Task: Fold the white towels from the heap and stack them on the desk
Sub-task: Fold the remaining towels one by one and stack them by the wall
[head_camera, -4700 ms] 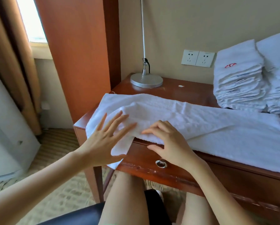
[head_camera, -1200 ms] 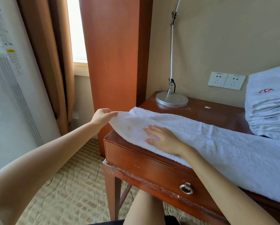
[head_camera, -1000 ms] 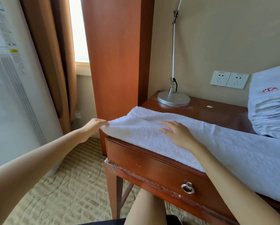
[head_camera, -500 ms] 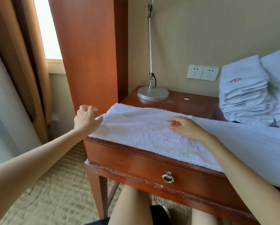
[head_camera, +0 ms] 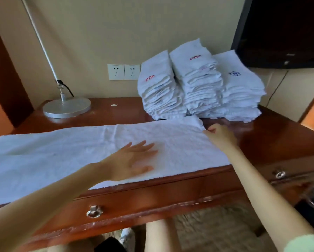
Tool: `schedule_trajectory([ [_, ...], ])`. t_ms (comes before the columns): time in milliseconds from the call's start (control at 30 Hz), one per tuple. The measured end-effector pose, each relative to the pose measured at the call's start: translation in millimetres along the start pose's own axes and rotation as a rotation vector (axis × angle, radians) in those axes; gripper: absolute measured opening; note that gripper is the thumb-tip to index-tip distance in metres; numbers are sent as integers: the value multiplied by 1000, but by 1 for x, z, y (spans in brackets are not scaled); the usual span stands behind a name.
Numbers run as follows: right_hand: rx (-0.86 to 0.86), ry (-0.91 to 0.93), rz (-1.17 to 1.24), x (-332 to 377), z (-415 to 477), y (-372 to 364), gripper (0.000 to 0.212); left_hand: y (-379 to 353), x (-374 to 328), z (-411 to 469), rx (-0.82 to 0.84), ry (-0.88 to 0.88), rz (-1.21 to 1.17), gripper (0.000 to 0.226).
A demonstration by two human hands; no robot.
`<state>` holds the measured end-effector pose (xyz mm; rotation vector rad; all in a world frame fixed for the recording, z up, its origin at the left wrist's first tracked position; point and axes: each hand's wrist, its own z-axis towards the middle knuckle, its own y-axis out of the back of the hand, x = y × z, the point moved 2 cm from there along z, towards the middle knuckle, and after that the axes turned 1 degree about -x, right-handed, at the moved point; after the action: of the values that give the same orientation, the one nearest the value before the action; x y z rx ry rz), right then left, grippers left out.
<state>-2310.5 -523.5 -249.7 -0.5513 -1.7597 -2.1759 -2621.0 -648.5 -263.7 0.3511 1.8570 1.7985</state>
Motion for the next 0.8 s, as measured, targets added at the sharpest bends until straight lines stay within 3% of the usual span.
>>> schedule_trajectory([
  [67,14,-92,-14,-17,-7,10,41,-9,-15,18,62,-35,23,74],
  [167,82,-144,-45,-32,-19,17,47,-20,-29,28,76,-91,93,72],
  [333,9,-117,9,-46,-26,14,23,-19,-34,25,44,-174,40,53],
  [600,-69,-46,-34,-43,-33,11,30,-17,-48,19,26,-221,-94,46],
  [800,-46,-42,-182,-43,-37,16,19,-22,-47,14,69,-219,-108,52],
])
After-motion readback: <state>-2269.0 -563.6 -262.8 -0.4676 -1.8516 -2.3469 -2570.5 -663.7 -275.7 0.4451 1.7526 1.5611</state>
